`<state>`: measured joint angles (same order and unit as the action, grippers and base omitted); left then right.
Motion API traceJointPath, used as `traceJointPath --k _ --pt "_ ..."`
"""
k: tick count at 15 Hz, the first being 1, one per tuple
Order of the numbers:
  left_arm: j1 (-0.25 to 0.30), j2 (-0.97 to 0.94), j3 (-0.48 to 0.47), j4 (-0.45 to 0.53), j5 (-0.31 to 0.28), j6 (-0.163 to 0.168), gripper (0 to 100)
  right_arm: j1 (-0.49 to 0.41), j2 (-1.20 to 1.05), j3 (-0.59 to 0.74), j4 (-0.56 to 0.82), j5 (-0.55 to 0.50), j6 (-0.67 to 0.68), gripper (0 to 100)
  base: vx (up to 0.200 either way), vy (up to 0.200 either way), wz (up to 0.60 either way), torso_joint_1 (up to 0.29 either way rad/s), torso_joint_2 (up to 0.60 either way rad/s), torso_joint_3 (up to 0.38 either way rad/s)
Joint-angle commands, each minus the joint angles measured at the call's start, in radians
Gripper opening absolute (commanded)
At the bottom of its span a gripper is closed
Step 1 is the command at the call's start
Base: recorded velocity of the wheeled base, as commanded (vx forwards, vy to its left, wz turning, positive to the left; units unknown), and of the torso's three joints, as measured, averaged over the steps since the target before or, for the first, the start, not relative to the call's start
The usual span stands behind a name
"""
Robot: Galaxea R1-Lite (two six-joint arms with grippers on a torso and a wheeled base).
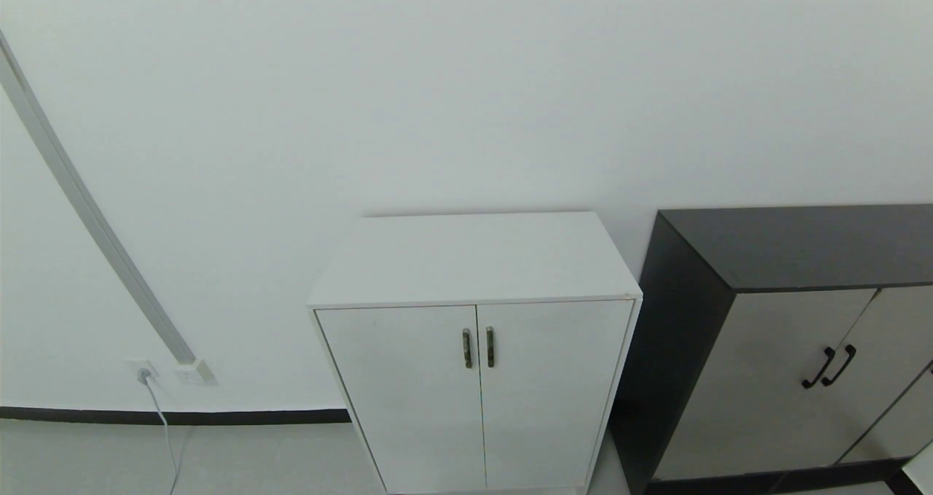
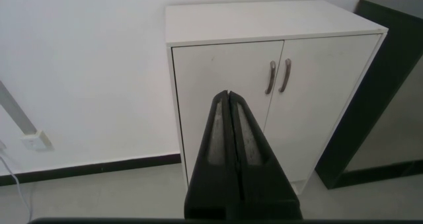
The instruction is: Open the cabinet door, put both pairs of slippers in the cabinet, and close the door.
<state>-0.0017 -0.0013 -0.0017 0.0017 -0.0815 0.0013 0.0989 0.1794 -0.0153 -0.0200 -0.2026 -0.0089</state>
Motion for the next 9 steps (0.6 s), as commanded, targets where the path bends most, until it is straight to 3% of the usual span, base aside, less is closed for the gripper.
traceJointPath --k 1,4,9 --pt "0.0 0.001 0.0 0.0 0.0 0.0 0 -0.005 -0.081 0.003 -0.003 0.008 0.018 0 0.0 0.0 0.0 0.0 0.0 0.0" --pt "0.0 0.001 0.0 0.0 0.0 -0.001 0 -0.005 -0.081 0.014 -0.001 0.089 0.09 0 0.0 0.0 0.0 0.0 0.0 0.0" --pt "0.0 0.001 0.0 0.0 0.0 -0.003 0 -0.016 -0.08 0.009 0.015 0.115 0.043 0 0.0 0.0 0.0 0.0 0.0 0.0"
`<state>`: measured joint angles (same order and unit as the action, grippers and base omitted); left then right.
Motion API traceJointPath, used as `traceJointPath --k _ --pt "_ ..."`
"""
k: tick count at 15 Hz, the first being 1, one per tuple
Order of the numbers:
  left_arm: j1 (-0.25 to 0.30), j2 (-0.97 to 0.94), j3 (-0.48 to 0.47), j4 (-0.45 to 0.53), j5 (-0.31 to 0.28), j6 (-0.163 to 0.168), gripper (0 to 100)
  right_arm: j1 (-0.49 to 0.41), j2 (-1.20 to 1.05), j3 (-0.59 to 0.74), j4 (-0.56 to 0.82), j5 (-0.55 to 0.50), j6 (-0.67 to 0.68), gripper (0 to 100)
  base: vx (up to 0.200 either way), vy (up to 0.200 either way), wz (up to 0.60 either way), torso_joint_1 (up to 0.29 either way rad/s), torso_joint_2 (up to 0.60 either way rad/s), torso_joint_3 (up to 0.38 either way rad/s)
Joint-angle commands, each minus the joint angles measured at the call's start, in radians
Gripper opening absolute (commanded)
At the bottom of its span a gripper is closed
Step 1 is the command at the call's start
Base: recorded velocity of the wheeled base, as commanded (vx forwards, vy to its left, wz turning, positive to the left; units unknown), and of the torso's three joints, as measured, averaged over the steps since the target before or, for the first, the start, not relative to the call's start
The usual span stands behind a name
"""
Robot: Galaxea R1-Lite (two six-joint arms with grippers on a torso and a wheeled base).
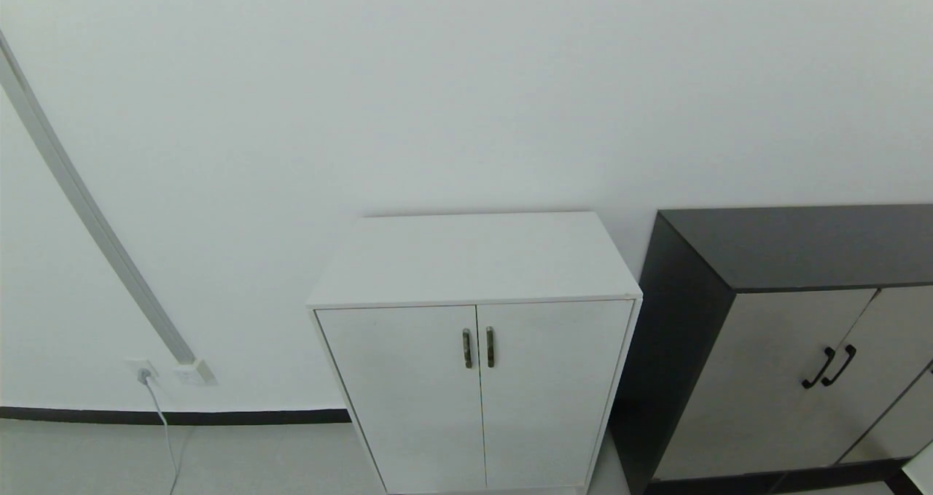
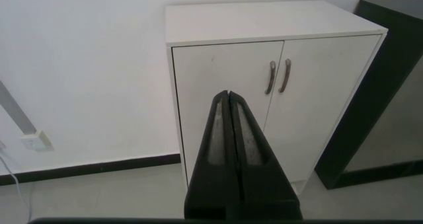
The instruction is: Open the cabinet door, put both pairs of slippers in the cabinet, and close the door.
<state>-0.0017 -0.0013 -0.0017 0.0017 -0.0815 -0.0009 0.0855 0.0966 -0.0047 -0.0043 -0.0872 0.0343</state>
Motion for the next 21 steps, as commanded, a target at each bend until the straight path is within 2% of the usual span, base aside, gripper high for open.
traceJointPath --k 1,3,8,11,13,21 --pt "0.0 0.001 0.0 0.0 0.0 -0.001 0 -0.058 0.029 0.0 0.0 0.001 0.001 0 0.0 0.0 0.0 0.0 0.0 0.0" --pt "0.0 0.001 0.0 0.0 0.0 -0.001 0 -0.118 0.008 0.0 0.001 0.009 -0.01 0 0.0 0.0 0.0 0.0 0.0 0.0" --pt "0.0 0.001 0.0 0.0 0.0 -0.001 0 -0.086 -0.097 0.002 0.006 0.049 -0.059 0 0.0 0.0 0.0 0.0 0.0 0.0" --pt "0.0 0.001 0.0 0.0 0.0 -0.001 0 -0.086 -0.097 0.003 0.001 0.046 -0.01 0 0.0 0.0 0.0 0.0 0.0 0.0" --pt "0.0 0.001 0.0 0.0 0.0 -0.001 0 -0.086 -0.095 0.005 -0.005 0.007 0.046 0 0.0 0.0 0.0 0.0 0.0 0.0" --pt "0.0 0.001 0.0 0.0 0.0 0.002 0 -0.086 -0.095 0.005 -0.002 -0.003 0.036 0 0.0 0.0 0.0 0.0 0.0 0.0"
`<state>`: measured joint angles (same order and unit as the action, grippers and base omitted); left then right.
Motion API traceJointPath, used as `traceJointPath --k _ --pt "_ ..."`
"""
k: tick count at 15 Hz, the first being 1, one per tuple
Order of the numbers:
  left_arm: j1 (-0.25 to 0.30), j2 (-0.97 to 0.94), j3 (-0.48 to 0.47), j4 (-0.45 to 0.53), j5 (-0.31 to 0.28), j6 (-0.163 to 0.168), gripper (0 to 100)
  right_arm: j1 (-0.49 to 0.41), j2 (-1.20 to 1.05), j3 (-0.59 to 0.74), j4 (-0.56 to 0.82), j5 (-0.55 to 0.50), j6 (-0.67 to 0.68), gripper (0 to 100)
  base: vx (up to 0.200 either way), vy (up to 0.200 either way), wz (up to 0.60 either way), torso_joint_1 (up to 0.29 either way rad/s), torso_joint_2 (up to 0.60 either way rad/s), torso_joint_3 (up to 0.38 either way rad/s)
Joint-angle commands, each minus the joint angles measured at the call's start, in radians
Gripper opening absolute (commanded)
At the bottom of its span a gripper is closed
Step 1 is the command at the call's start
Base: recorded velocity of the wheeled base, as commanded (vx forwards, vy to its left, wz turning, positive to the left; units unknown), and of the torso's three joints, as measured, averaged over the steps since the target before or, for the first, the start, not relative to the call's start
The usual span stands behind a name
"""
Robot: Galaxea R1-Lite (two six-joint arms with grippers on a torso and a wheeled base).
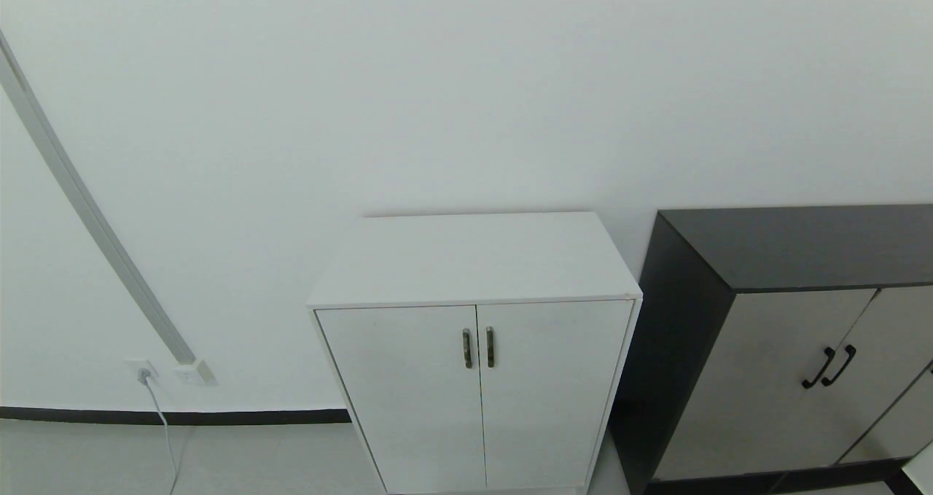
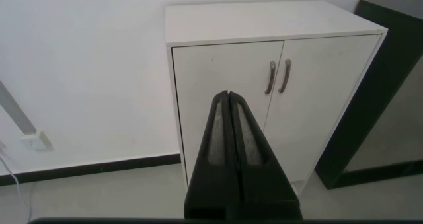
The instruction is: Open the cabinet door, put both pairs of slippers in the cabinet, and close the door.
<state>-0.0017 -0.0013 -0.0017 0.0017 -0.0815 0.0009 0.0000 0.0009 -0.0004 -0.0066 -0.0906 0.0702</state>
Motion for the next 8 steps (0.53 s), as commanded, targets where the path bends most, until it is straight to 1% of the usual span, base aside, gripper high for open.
traceJointPath --k 1,8 --pt "0.0 0.001 0.0 0.0 0.0 0.001 0 0.0 -0.001 0.0 0.0 0.0 0.0 0 0.0 0.0 0.0 0.0 0.0 0.0" --pt "0.0 0.001 0.0 0.0 0.0 0.001 0 0.0 -0.001 0.0 0.0 0.0 -0.004 0 0.0 0.0 0.0 0.0 0.0 0.0"
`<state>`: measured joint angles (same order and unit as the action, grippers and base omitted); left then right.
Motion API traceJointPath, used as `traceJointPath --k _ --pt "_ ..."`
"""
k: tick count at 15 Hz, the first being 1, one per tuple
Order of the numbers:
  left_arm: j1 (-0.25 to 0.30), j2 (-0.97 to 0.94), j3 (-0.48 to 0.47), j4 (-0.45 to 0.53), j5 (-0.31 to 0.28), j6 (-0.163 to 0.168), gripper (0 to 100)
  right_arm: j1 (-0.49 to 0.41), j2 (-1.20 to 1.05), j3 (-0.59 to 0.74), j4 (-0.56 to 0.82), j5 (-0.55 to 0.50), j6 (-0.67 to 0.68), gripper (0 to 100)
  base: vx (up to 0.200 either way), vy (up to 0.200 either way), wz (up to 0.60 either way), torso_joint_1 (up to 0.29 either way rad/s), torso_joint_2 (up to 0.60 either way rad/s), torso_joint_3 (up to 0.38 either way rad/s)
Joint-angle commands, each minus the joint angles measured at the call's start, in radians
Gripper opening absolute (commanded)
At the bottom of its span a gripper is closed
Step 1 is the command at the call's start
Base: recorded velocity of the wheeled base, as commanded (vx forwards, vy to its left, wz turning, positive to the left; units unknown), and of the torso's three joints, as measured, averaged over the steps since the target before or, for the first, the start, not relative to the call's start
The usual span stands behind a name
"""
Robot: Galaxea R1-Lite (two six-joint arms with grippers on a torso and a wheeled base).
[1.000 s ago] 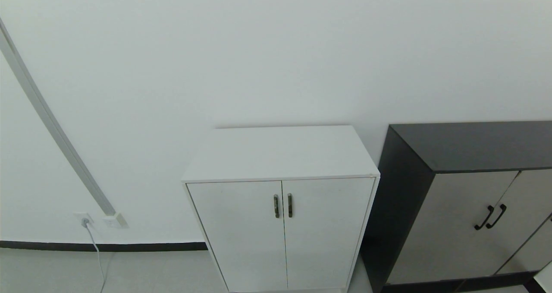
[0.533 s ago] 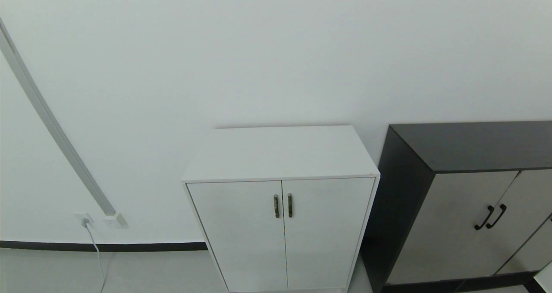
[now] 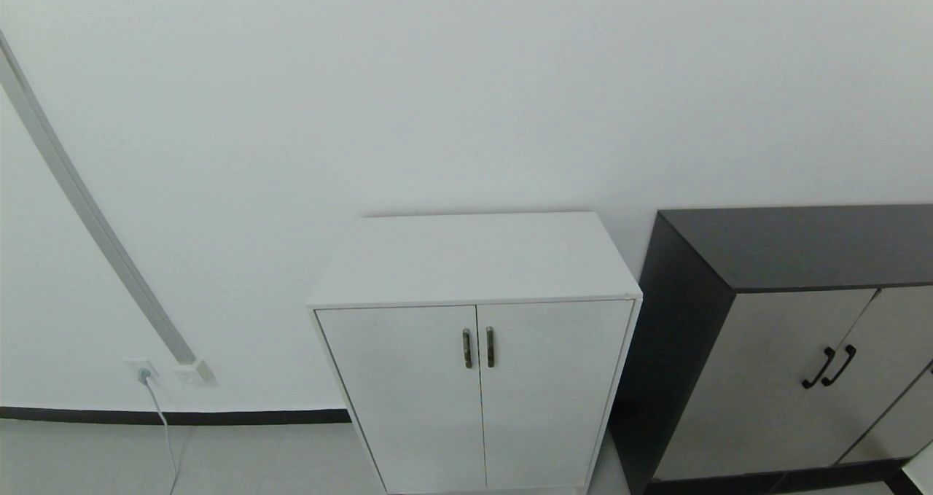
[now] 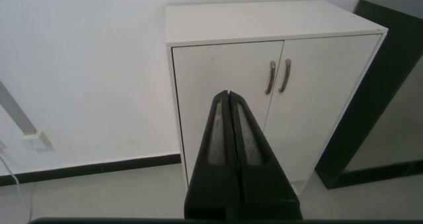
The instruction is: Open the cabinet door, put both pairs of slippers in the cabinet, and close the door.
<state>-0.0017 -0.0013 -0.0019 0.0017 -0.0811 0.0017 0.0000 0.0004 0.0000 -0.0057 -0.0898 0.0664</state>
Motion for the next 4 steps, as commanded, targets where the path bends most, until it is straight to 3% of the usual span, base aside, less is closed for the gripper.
traceJointPath --k 1,4 --pt "0.0 0.001 0.0 0.0 0.0 0.0 0 0.0 0.0 0.0 0.0 0.001 -0.003 0 0.0 0.0 0.0 0.0 0.0 0.0" --pt "0.0 0.001 0.0 0.0 0.0 0.0 0 0.0 0.0 -0.002 0.001 0.001 -0.007 0 0.0 0.0 0.0 0.0 0.0 0.0"
